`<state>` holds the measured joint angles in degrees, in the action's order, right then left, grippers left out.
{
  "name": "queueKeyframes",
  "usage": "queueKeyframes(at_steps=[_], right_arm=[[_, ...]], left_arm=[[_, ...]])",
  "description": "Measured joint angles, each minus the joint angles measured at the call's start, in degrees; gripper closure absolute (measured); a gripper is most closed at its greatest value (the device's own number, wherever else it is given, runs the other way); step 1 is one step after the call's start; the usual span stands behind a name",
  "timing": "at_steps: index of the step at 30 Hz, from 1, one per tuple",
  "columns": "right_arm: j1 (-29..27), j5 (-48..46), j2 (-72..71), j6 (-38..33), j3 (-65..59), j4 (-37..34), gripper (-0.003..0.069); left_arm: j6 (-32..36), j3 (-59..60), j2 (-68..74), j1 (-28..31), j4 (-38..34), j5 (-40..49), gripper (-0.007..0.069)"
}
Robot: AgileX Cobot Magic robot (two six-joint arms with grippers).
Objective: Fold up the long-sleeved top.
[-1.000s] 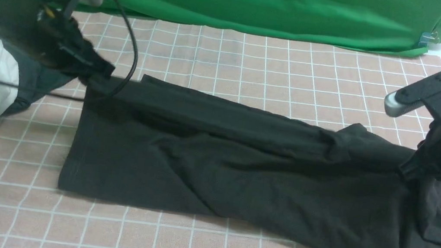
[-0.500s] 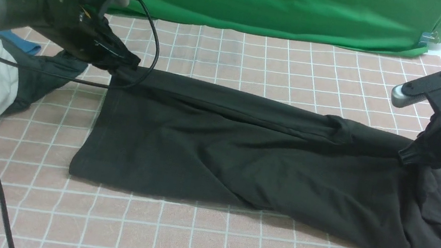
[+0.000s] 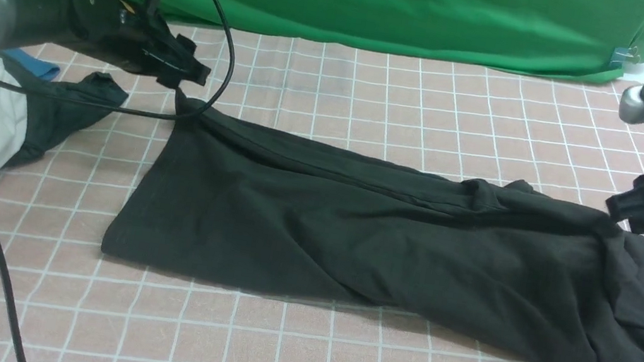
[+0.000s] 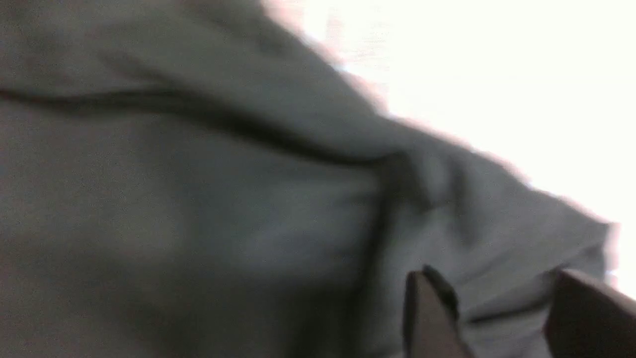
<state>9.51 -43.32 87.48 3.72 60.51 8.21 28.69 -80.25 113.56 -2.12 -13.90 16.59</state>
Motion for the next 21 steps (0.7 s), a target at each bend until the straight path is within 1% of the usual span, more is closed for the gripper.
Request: queueKeyframes(at_steps=[1,3,4,5,8,9,10,12,14,17,21], right_arm=[[1.3,1.1,-1.3,-0.6,-2.3,-2.6,0.0405],[2.5,2.0,-1.8,-0.8,-4.3,-4.4,0.0443],[3.8,3.9,-1.6,-1.1,-7.2,-5.9,0.0494],[4.0,5.7,-0.9,-1.3,-9.0,-6.5,0.0526],[2.9,12.4,3.0,-1.6,-11.8,-6.6,0.0587],[1.9,14.7,5.1,-1.6,-11.9,-6.6,0.0599],[0.8,16.0,6.8,-1.8,-11.7,-6.6,0.0605],[-1.9,16.8,9.7,-2.2,-10.7,-6.6,0.0608],[-5.1,16.7,12.2,-2.8,-9.5,-6.6,0.0609],[-9.0,16.5,13.2,-3.2,-7.8,-6.9,0.0608],[-15.5,15.6,12.8,-3.1,-5.0,-5.9,0.0570]], left_arm=[[0.0,0.0,-0.5,0.0,-0.4,0.8,0.0176],[0.0,0.0,-1.1,-0.2,-0.7,1.7,0.0175],[0.0,0.0,-2.2,-0.7,-1.0,3.0,0.0193],[0.0,0.0,-3.2,-1.2,-1.0,4.0,0.0226],[0.1,0.0,-5.6,-3.9,-1.0,6.7,0.0393],[0.4,0.0,-6.3,-5.5,-1.0,7.7,0.0480],[0.9,0.0,-6.8,-6.9,-1.0,8.5,0.0536],[1.6,0.0,-7.1,-9.6,-1.0,10.5,0.0591],[2.2,0.1,-7.1,-11.8,-1.0,12.1,0.0608],[2.4,0.1,-7.1,-13.9,-1.0,13.1,0.0608],[2.4,0.1,-7.2,-15.6,-1.0,13.9,0.0608]])
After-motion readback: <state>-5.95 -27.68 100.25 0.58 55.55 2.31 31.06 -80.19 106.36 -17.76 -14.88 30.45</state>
